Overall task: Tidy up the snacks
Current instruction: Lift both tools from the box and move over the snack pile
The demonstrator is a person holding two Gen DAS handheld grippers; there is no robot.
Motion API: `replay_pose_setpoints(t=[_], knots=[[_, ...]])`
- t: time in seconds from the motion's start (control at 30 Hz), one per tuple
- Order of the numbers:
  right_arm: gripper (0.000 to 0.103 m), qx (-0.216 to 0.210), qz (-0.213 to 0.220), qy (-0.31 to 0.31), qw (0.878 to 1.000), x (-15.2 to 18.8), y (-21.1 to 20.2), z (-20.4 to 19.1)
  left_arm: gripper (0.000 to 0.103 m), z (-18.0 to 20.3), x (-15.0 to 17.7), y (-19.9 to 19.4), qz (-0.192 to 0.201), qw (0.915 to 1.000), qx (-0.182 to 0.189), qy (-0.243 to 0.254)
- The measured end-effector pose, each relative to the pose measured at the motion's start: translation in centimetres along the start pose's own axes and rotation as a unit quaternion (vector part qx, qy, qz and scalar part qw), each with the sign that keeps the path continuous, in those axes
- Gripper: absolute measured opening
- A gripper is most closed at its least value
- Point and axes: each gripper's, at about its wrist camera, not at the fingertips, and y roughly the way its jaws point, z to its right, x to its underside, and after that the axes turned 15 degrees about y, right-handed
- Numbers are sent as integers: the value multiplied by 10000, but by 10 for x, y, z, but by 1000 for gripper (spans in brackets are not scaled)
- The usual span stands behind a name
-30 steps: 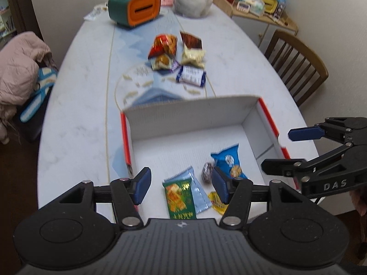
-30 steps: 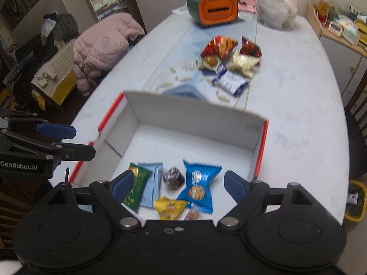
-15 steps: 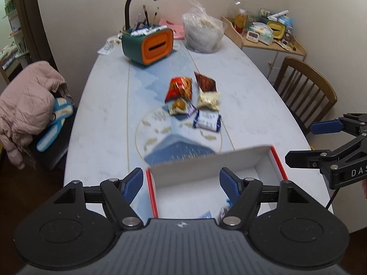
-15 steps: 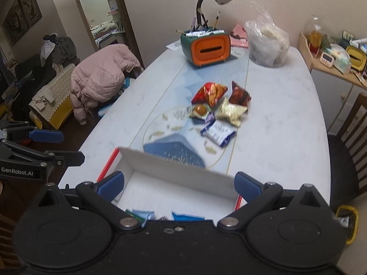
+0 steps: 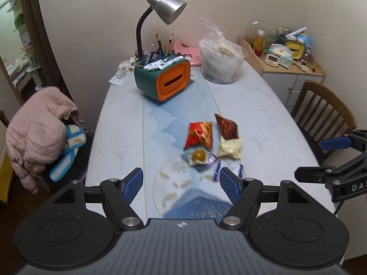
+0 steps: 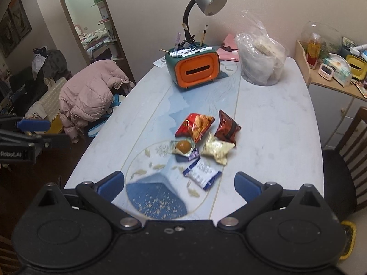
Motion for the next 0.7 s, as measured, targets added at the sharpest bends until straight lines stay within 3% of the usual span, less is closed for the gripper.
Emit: replay_pose_setpoints(t=[0.3,0.7], knots=[[103,43,-445,-228,9987,-26,61,18,73,-8,-25,79,-494,9985,120,-194],[100,23,-1031,-1021,9894,-20,152,38,73,3,-36,186,-1182,9911,547,-263]])
